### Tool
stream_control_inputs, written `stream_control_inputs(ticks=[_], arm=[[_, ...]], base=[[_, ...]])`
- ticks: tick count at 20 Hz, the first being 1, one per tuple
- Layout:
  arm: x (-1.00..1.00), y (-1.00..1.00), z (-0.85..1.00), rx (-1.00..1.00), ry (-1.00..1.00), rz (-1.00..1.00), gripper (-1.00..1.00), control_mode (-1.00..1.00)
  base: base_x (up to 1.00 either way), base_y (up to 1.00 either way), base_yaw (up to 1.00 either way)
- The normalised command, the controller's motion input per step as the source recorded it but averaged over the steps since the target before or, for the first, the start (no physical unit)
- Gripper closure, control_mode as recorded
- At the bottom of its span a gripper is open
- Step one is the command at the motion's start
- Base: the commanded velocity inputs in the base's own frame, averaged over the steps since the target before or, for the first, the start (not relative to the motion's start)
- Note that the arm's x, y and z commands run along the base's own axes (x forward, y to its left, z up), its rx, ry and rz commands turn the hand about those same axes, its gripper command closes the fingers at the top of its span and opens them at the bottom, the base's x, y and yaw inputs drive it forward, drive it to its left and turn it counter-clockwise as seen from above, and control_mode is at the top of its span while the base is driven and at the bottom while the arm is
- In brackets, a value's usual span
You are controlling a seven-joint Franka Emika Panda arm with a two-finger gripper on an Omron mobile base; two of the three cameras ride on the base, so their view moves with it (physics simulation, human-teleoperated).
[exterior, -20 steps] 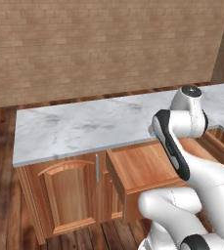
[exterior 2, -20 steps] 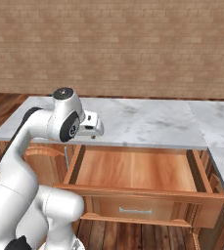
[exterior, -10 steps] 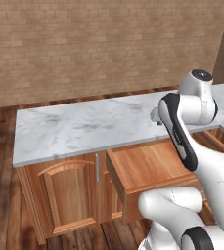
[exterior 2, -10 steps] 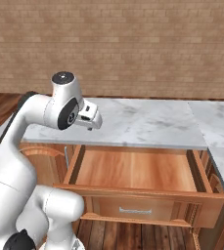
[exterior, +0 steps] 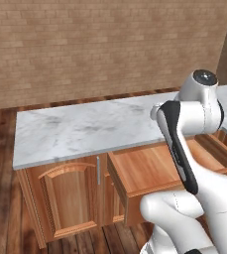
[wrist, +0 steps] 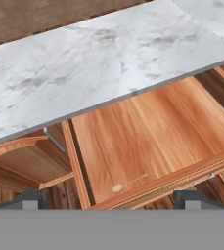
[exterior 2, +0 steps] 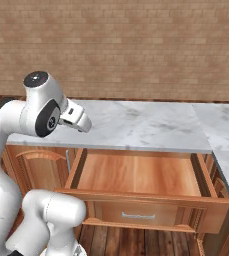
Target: Organize the utensils by type. Pick up the wooden spoons from the counter and place them in the open cabinet. Then pick up the metallic utensils from the counter and place them in the open drawer.
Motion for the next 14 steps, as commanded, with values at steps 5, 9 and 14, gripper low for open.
stream_control_inputs(ticks=[5,9,14], arm=[[-0.32,0.0,0.44,0.0,0.0,-0.09,-1.0,-1.0],[-0.32,0.0,0.12,0.0,0.0,0.03,-1.0,-1.0],[-0.35,0.0,0.0,0.0,0.0,0.15,-1.0,-1.0]], base=[[0.0,0.0,0.0],[0.0,0.0,0.0],[0.0,0.0,0.0]])
